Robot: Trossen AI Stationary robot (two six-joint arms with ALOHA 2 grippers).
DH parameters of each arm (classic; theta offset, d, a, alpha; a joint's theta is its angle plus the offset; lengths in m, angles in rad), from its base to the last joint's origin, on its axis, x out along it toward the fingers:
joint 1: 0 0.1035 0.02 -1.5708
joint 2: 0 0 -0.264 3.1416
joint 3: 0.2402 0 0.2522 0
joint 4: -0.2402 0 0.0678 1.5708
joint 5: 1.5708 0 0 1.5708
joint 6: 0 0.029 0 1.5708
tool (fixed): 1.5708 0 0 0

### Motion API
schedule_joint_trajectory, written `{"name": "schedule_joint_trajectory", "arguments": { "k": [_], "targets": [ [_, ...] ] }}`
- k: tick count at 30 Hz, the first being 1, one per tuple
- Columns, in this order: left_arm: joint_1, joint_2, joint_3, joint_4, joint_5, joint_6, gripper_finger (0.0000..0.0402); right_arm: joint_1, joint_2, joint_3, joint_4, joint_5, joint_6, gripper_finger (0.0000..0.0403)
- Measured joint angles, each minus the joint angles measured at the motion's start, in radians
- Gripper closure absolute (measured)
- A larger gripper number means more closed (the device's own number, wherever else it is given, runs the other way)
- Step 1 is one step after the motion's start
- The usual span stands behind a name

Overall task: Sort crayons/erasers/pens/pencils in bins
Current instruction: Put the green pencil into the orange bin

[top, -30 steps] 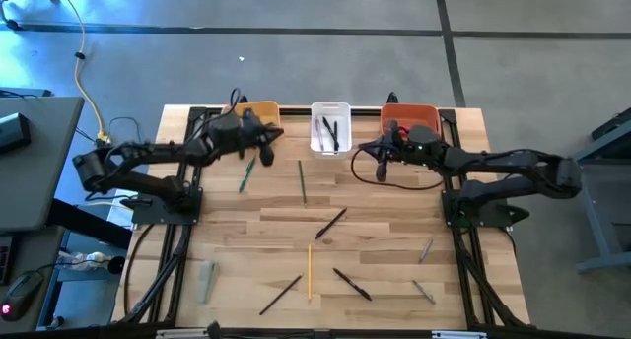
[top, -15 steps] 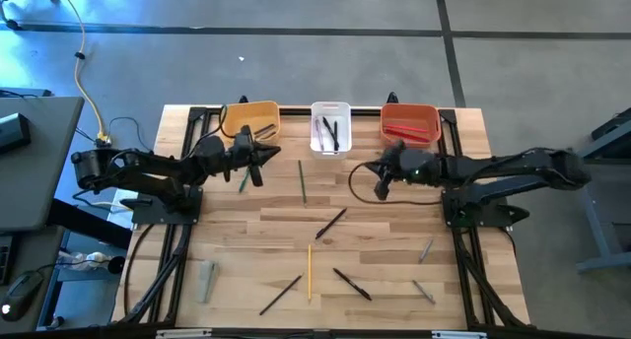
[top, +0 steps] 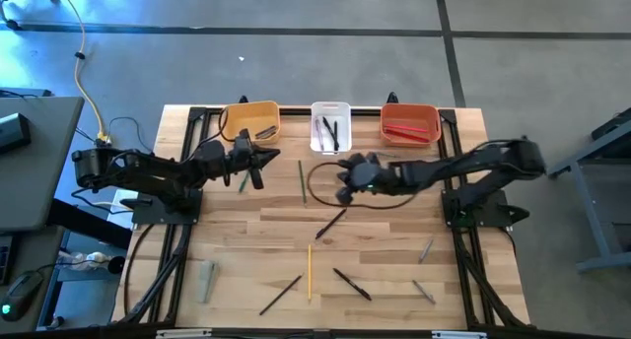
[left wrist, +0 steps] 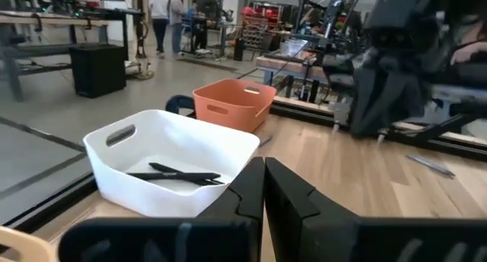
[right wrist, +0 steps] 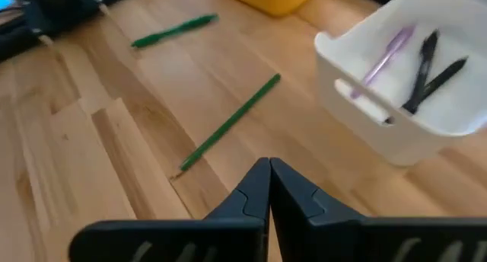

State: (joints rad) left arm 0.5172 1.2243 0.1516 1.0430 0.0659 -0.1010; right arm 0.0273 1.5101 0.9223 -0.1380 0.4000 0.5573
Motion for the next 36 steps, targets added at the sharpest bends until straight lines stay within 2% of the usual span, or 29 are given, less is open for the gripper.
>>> {"name": "schedule_joint_trajectory", "arguments": {
  "k": [3,6,13,17,25,36],
  "targets": [
    [0.015,0.0,-0.042,0.082,0.024,0.007,0.0401,0.0,0.095,0.09,-0.064,-0.006,0.063,0.0402],
    [0.045,0.0,-0.09,0.173,0.098,0.008,0.0401,0.0,0.177,0.167,-0.102,-0.02,0.1,0.039],
    [0.106,0.0,-0.139,0.265,0.39,0.025,0.0401,-0.001,0.321,0.285,-0.109,-0.043,0.15,0.0319],
    [0.108,0.0,-0.139,0.264,0.484,0.051,0.0401,-0.007,0.399,0.344,-0.095,-0.044,0.19,0.0279],
    [0.101,0.0,-0.138,0.259,0.482,0.06,0.0401,-0.012,0.573,0.493,-0.104,-0.032,0.21,0.0241],
    [0.101,0.0,-0.139,0.255,0.476,0.06,0.0401,-0.034,0.722,0.623,-0.23,-0.013,0.239,0.0259]
  ]
}}
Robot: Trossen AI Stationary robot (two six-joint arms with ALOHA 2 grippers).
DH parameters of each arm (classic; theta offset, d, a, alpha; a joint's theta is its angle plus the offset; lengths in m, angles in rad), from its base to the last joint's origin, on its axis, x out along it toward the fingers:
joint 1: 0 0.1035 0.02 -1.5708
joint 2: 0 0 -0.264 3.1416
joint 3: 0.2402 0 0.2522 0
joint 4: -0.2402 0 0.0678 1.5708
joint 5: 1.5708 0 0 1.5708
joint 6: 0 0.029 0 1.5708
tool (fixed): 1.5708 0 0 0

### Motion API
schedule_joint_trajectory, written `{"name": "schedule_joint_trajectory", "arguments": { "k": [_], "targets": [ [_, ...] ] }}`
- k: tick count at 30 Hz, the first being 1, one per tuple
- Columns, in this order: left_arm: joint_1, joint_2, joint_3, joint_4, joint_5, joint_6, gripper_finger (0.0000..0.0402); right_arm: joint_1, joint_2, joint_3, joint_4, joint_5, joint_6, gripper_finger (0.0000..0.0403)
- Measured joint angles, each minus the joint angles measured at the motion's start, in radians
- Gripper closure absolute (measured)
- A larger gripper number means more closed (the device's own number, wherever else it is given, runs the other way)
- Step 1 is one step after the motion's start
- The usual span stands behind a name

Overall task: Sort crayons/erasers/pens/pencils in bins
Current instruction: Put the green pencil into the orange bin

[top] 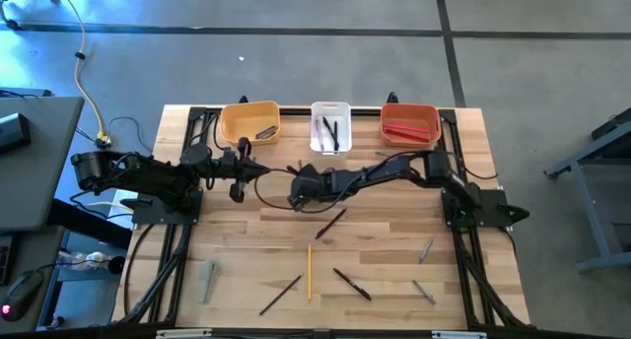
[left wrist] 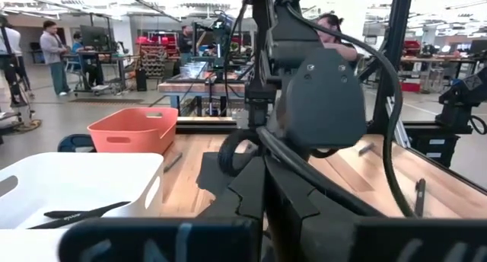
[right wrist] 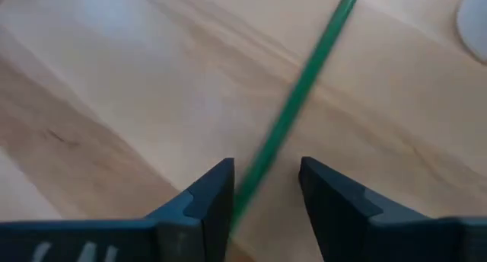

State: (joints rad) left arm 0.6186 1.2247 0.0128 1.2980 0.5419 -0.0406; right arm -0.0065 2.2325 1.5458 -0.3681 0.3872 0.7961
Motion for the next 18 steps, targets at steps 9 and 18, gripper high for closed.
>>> {"name": "schedule_joint_trajectory", "arguments": {
  "k": [9,18],
  "targets": [
    [0.0,0.0,0.0,0.0,0.0,0.0,0.0401,0.001,0.004,0.014,-0.123,0.02,-0.051,0.0316],
    [0.0,0.0,0.0,0.0,0.001,0.0,0.0401,-0.017,-0.012,0.014,-0.223,-0.07,-0.14,0.0374]
  ]
}}
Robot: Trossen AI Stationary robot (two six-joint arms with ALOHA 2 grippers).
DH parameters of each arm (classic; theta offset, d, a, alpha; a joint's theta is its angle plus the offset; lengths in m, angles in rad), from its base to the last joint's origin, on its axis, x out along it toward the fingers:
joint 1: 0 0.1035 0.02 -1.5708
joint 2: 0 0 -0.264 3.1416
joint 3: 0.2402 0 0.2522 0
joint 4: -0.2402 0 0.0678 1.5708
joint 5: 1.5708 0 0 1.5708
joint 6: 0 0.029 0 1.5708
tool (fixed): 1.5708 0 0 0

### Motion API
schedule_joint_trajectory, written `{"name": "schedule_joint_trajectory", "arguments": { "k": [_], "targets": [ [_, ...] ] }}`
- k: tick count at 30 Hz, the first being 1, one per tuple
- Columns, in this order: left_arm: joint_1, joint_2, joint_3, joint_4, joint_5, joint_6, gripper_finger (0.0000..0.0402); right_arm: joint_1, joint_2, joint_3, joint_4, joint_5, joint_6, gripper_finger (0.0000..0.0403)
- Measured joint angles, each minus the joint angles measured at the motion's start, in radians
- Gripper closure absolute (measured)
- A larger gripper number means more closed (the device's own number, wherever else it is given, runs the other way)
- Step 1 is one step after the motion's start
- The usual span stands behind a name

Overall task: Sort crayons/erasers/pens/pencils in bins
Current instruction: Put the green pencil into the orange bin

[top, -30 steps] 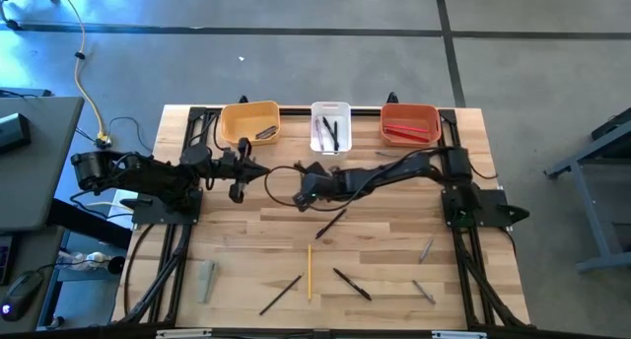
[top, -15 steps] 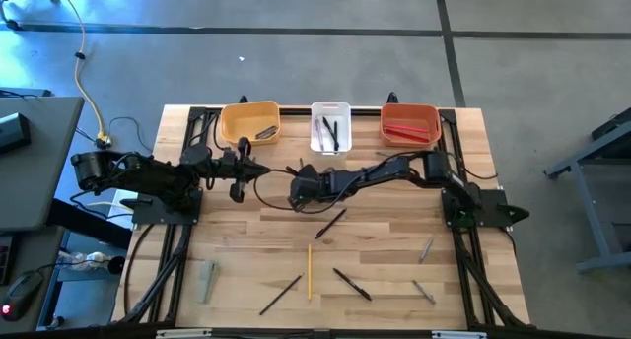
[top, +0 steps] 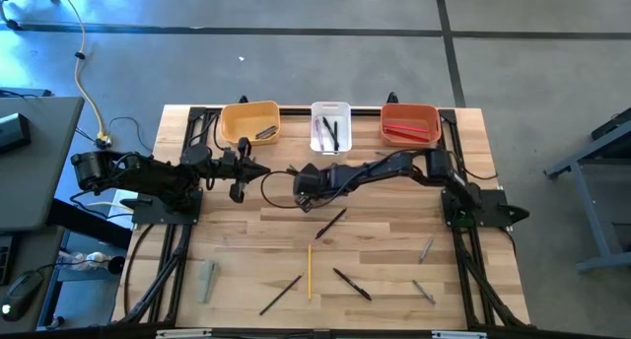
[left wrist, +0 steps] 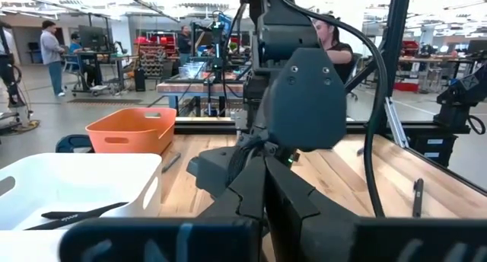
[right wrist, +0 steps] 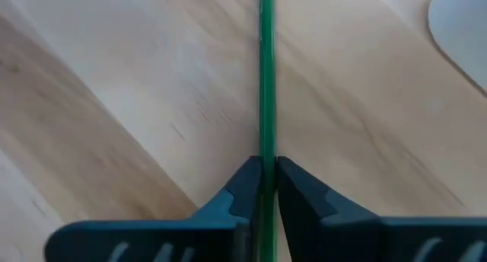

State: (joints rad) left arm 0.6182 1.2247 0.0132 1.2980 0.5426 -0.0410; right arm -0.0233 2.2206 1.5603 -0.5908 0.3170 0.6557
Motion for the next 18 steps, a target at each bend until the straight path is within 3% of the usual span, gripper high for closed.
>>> {"name": "schedule_joint_trajectory", "arguments": {
  "k": [8,18],
  "targets": [
    [0.0,0.0,0.0,0.0,-0.001,-0.008,0.0401,-0.028,-0.046,-0.009,-0.109,-0.099,-0.118,0.0373],
    [0.006,0.0,0.0,0.0,-0.006,-0.017,0.0401,-0.036,-0.156,-0.013,-0.3,-0.094,-0.208,0.0373]
  ]
}}
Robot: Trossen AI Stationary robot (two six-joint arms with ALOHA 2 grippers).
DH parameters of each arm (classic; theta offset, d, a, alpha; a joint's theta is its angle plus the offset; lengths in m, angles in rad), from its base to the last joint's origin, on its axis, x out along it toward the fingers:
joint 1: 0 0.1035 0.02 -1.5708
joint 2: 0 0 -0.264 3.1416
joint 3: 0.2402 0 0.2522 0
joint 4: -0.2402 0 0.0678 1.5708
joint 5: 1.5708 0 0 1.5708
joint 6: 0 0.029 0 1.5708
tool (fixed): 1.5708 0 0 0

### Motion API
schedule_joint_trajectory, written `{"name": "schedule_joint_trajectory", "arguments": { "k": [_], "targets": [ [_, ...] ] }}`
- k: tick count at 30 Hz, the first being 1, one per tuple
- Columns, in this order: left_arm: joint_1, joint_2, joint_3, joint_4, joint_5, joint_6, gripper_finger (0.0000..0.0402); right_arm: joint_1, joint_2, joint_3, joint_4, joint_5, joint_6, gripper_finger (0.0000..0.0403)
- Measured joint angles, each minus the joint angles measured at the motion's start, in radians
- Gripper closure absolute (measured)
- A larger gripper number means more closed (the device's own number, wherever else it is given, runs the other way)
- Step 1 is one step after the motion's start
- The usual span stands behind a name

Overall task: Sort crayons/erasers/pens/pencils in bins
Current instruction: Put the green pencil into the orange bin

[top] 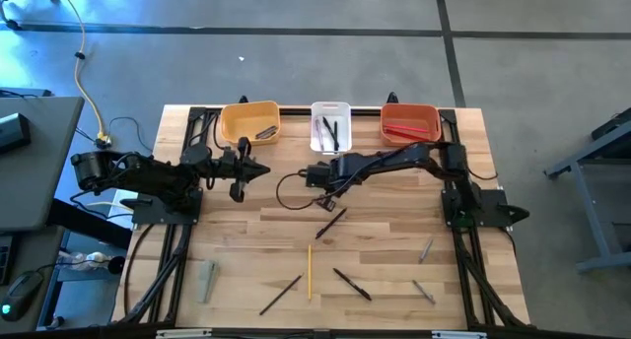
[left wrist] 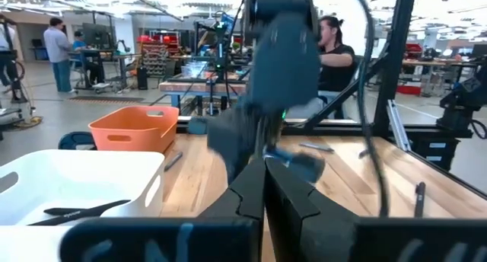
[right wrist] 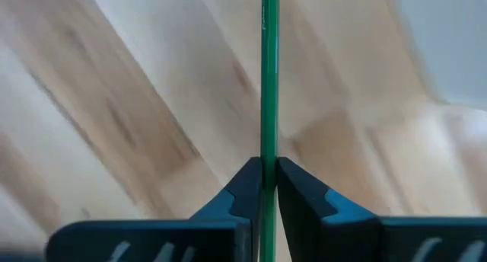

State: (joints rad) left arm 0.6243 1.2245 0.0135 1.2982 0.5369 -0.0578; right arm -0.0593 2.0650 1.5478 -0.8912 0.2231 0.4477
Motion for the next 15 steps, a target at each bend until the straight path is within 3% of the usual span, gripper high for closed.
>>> {"name": "schedule_joint_trajectory", "arguments": {
  "k": [9,15],
  "targets": [
    [0.004,0.0,0.0,0.0,-0.005,-0.001,0.0401,0.007,-0.228,0.003,-0.121,0.026,-0.075,0.0373],
    [0.004,0.0,0.0,0.0,-0.005,-0.002,0.0401,-0.049,-0.417,0.004,-0.313,0.183,-0.184,0.0373]
  ]
}}
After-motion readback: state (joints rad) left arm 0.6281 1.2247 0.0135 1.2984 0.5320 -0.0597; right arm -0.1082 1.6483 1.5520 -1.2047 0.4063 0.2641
